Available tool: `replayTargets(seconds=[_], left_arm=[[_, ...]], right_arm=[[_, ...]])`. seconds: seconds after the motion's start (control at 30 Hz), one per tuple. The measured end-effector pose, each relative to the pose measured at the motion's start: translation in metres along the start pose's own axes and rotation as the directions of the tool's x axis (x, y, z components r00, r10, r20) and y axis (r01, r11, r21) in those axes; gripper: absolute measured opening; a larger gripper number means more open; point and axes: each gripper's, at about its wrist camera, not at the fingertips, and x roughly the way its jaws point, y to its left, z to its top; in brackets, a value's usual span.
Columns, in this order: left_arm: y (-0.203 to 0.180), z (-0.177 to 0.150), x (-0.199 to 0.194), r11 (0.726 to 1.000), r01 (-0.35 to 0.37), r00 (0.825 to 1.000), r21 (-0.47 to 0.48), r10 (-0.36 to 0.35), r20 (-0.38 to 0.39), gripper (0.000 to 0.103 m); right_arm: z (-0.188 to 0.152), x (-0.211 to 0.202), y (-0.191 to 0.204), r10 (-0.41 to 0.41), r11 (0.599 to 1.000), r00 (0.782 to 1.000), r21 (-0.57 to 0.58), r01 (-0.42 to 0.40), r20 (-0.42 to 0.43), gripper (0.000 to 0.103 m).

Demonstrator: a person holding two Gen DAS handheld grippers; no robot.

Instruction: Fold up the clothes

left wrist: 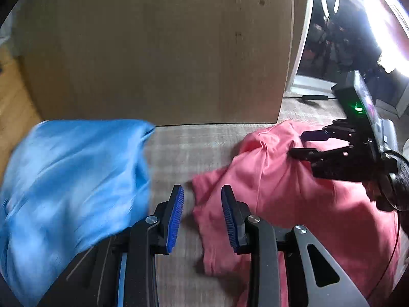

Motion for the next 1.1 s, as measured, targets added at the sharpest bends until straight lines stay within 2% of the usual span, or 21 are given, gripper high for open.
replayTargets(seconds=[0.07,0.17,0.33,0.5,0.6,0.63,0.73,0.8,0.83,0.87,0.97,1.0,1.07,1.1], left_arm=[[0.003,0.012,0.019,1.0,0.007,0.999,0.005,-0.007,-0.053,0.03],[-0.003,0.014,0.043,0.997,-0.02,0.992,0.072,0.029,-0.121,0.029],[-0.007,0.005,0.055,0.995,-0.006,0.988,0.101,0.021,-0.151,0.029],[-0.014,-0.001,0.067,0.993,0.033,0.986,0.112,-0.013,-0.167,0.028],[-0.019,-0.007,0.068,0.99,0.054,0.988,0.129,-0.035,-0.148,0.001],[-0.019,-0.007,0.068,0.99,0.054,0.989,0.13,-0.035,-0.147,0.001],[-0.015,-0.006,0.067,0.993,0.054,0.988,0.102,-0.038,-0.149,0.002],[-0.005,-0.003,0.064,0.997,0.019,0.989,0.075,-0.008,-0.147,0.011],[-0.003,-0.002,0.064,0.998,0.011,0.99,0.066,-0.001,-0.144,0.021],[-0.001,-0.002,0.064,0.998,0.005,0.99,0.06,0.004,-0.142,0.025],[-0.002,-0.004,0.067,0.997,0.004,0.99,0.074,0.006,-0.144,0.023],[-0.004,-0.006,0.069,0.996,0.008,0.989,0.086,0.005,-0.146,0.02],[-0.008,-0.008,0.068,0.994,0.034,0.99,0.107,-0.019,-0.138,0.004],[-0.009,-0.008,0.068,0.993,0.038,0.99,0.11,-0.023,-0.136,0.004]], right_arm=[[-0.001,0.0,0.0,0.008,1.0,1.0,-0.001,-0.008,0.009,0.043],[-0.007,-0.006,-0.001,0.032,0.999,0.999,0.004,-0.033,0.037,0.043],[-0.021,-0.026,-0.005,0.111,0.993,0.988,0.035,-0.116,0.107,0.043],[-0.032,-0.031,-0.004,0.134,0.99,0.984,0.021,-0.137,0.121,0.043],[-0.037,-0.026,-0.005,0.131,0.991,0.985,0.014,-0.133,0.113,0.043],[-0.04,-0.026,-0.008,0.135,0.99,0.985,0.019,-0.138,0.11,0.043],[-0.043,-0.023,-0.011,0.157,0.986,0.983,0.031,-0.161,0.099,0.043],[-0.045,-0.022,-0.012,0.156,0.987,0.983,0.028,-0.159,0.092,0.043],[-0.046,-0.021,-0.012,0.152,0.988,0.985,0.025,-0.154,0.088,0.043],[-0.047,-0.021,-0.012,0.151,0.988,0.985,0.025,-0.154,0.086,0.043],[-0.048,-0.019,-0.012,0.154,0.987,0.985,0.026,-0.157,0.081,0.043],[-0.048,-0.019,-0.012,0.153,0.988,0.985,0.025,-0.155,0.079,0.043],[-0.049,-0.017,-0.012,0.15,0.988,0.986,0.025,-0.152,0.077,0.043],[-0.05,-0.015,-0.012,0.149,0.988,0.986,0.025,-0.151,0.074,0.043]])
